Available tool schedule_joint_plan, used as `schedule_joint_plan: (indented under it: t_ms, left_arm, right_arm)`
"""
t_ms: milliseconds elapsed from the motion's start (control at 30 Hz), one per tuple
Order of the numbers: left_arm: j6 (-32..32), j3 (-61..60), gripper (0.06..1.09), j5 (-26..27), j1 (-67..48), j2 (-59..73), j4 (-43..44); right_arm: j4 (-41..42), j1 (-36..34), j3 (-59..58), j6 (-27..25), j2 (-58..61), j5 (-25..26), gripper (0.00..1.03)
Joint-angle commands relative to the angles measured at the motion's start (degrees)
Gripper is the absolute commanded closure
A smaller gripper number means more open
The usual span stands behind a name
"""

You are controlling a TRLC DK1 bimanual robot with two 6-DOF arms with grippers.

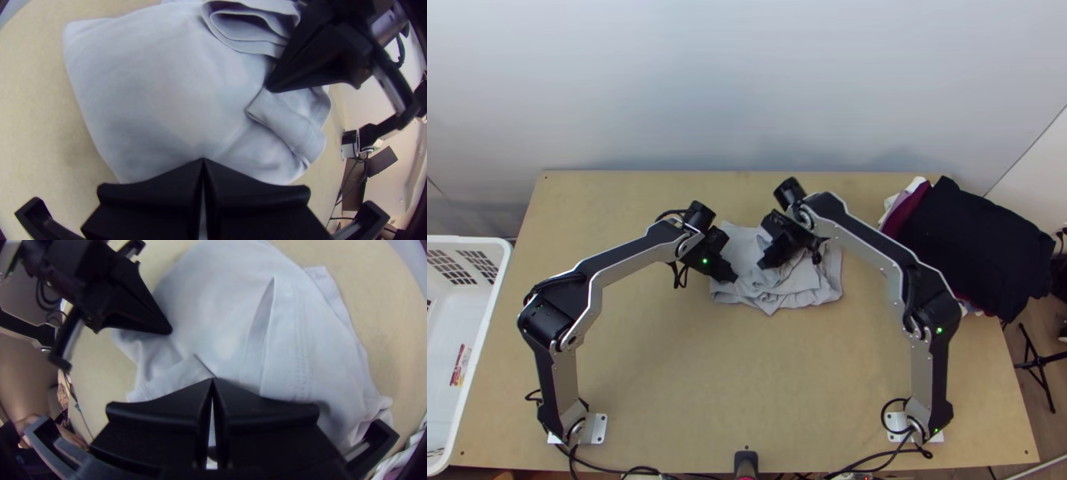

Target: Fold the t-shirt

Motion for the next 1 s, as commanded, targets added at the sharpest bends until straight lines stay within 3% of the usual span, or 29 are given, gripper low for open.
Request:
schedule_joint_plan:
  t_ms: [0,133,600,833,967]
  left_arm:
    - [0.28,-0.76,1.00,-0.84,0.03,0.21,0.04]
    - [0.55,-1.02,1.00,-0.93,0.03,0.29,0.04]
    - [0.81,-0.50,1.00,-1.19,-0.24,0.82,0.12]
    - [1.51,-1.11,1.00,-1.19,-0.59,0.21,-0.05]
    - [2.30,-1.38,1.00,-1.10,-1.91,-1.81,-0.93]
  right_arm:
    - [2.57,0.54,-4.76,-1.11,2.23,9.00,1.00]
    - [3.00,-1.57,-10.56,-2.26,-1.64,11.29,1.00]
    - [0.54,-18.01,-28.84,-8.14,-23.61,11.64,1.00]
    - [-3.06,-25.21,-29.63,-10.69,-30.55,11.82,1.00]
    - [-3.94,-24.69,-28.05,-9.64,-31.61,11.64,1.00]
